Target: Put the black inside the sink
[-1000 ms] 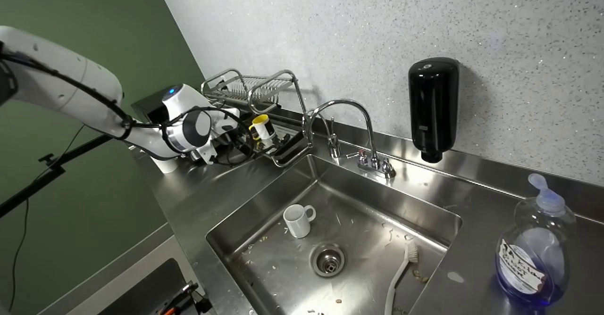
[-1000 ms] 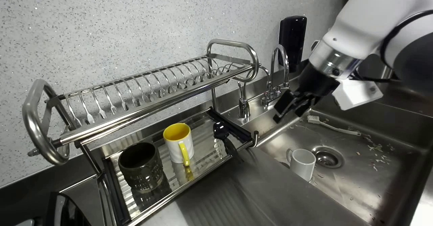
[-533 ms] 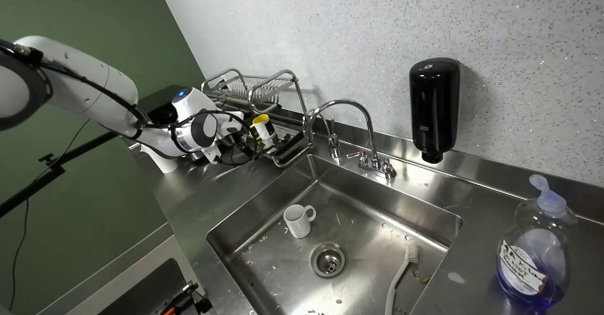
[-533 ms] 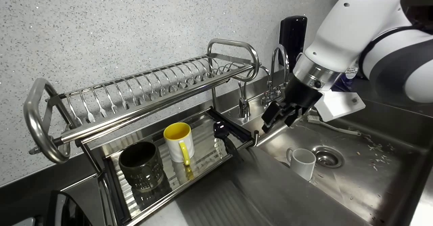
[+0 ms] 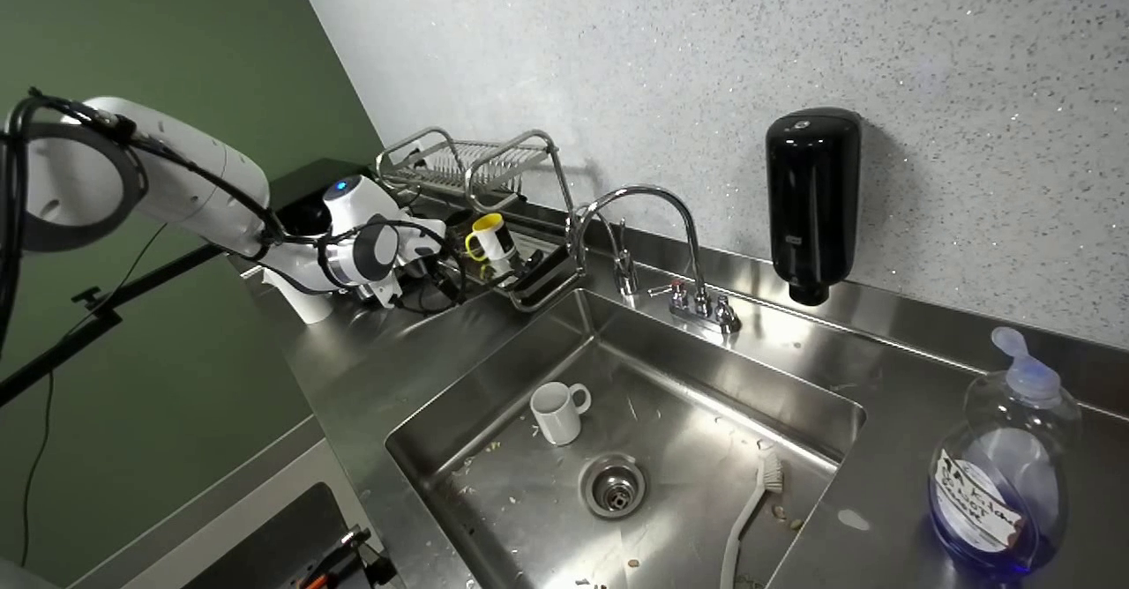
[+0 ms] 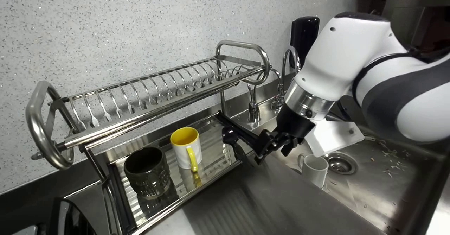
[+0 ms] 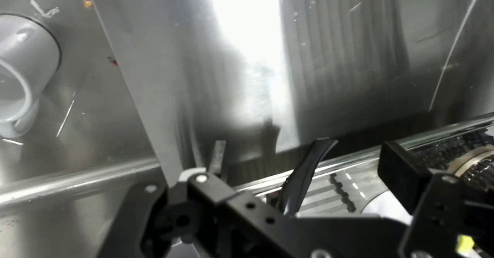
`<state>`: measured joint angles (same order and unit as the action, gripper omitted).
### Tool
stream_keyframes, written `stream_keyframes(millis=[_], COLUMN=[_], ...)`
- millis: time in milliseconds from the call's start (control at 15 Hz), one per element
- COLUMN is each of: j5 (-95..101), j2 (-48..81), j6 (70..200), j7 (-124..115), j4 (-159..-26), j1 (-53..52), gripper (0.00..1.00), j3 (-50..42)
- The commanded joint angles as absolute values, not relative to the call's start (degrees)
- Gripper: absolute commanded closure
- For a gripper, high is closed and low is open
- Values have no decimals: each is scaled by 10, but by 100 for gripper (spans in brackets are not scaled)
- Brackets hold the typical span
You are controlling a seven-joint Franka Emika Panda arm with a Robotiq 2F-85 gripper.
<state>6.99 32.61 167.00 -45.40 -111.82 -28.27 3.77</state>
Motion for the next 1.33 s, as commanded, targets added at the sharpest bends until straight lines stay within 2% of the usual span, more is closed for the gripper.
stream_keyframes(millis=[0,1000,1067,1133,1267], j5=[57,41,41,41,40], j2=[367,484,490,496,506], j6=[1642,1587,1587,1588,1587], j7=[-469,-472,-472,-472,-472], j4=[-1052,-900,-893,-886,-875], j1=[-336,-359,-359,-360,-360], gripper=[0,0,10,26,42], j3=[-8,-44,-45,-46,-47])
